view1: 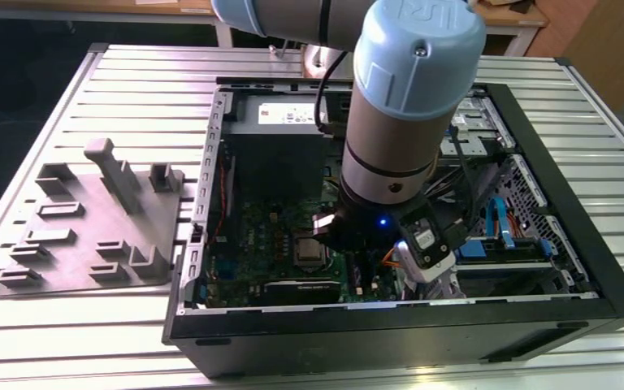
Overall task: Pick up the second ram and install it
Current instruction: 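Press down the second ram until it locks into place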
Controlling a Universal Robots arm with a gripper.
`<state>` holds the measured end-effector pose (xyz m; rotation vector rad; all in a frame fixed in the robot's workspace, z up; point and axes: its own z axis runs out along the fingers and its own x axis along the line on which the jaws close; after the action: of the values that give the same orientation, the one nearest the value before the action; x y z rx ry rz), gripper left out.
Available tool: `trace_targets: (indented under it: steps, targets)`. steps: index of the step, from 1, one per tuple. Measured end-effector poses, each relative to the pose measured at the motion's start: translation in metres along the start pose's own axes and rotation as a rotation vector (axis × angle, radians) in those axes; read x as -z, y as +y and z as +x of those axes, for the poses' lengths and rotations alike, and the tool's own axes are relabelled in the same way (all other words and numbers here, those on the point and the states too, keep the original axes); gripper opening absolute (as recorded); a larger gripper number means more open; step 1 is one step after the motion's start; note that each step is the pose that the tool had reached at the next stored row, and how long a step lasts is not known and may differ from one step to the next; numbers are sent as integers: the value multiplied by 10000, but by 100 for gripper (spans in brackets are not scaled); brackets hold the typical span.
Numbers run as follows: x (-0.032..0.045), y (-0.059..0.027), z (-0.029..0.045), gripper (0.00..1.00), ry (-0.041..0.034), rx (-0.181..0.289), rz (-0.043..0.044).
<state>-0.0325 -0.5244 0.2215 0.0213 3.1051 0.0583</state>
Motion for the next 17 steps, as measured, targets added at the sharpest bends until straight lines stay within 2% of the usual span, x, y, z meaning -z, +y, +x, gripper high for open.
trace_targets:
  steps: [4,17]
  targets:
    - [-35,-3,2,10,4,0,11]
    - [-52,-2,2,10,1,0,4]
